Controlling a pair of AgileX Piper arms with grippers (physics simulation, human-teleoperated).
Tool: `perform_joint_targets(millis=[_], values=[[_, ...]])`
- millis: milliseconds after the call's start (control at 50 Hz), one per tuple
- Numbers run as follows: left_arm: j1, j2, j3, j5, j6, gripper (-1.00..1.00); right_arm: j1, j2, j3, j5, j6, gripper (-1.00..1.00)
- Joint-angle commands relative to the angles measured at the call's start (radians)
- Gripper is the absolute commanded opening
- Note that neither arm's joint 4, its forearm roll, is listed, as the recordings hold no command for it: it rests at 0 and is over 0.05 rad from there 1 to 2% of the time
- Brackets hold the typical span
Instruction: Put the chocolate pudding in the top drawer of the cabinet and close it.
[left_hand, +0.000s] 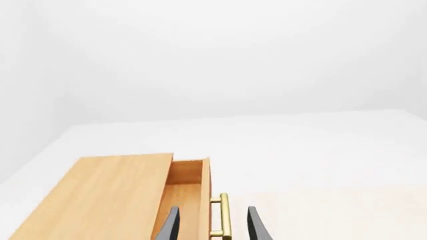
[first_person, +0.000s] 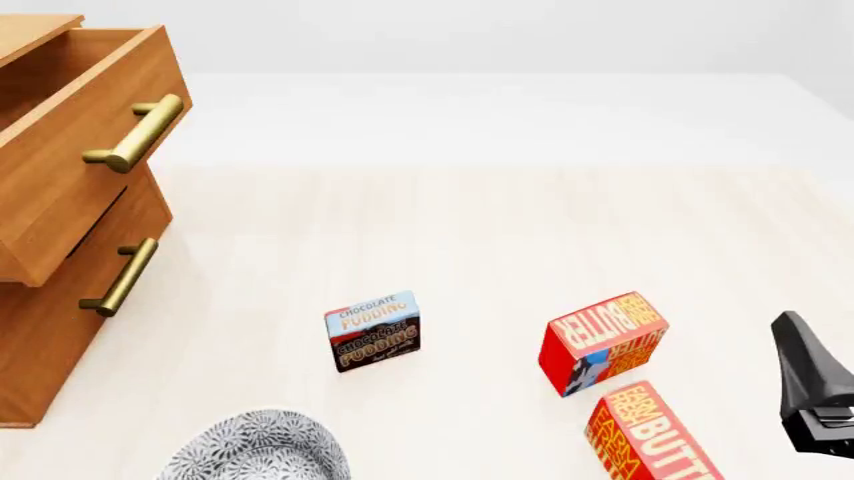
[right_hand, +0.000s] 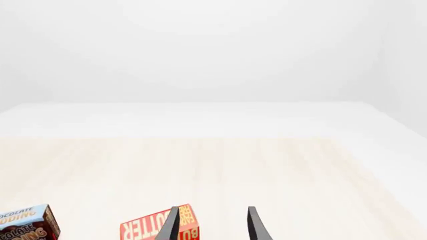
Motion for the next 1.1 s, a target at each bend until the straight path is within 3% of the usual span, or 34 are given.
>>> perform_joint_targets(millis=[20,180,480,600,640,760,860,1060,1100], values=[[0.045,0.081,-0.1,0.1,0.036,1.0,0.0,0.0,0.0,0.0,0.0,1.0],[0.057,0.126,-0.188,0.184,0.089,1.0,0.0,0.0,0.0,0.0,0.0,1.0],[0.004,0.236,-0.277,0.327,0.029,1.0,0.0,0.0,0.0,0.0,0.0,1.0],[0.036,0.27,-0.323,0.375,0.052,1.0,0.0,0.0,0.0,0.0,0.0,1.0],[0.02,0.29,-0.322,0.399,0.022,1.0,0.0,0.0,0.0,0.0,0.0,1.0],[0.075,0.309,-0.364,0.448,0.061,1.0,0.0,0.0,0.0,0.0,0.0,1.0],[0.071,0.323,-0.391,0.484,0.072,1.0,0.0,0.0,0.0,0.0,0.0,1.0],[0.054,0.351,-0.373,0.522,0.083,1.0,0.0,0.0,0.0,0.0,0.0,1.0],[0.036,0.357,-0.346,0.524,0.059,1.0,0.0,0.0,0.0,0.0,0.0,1.0]])
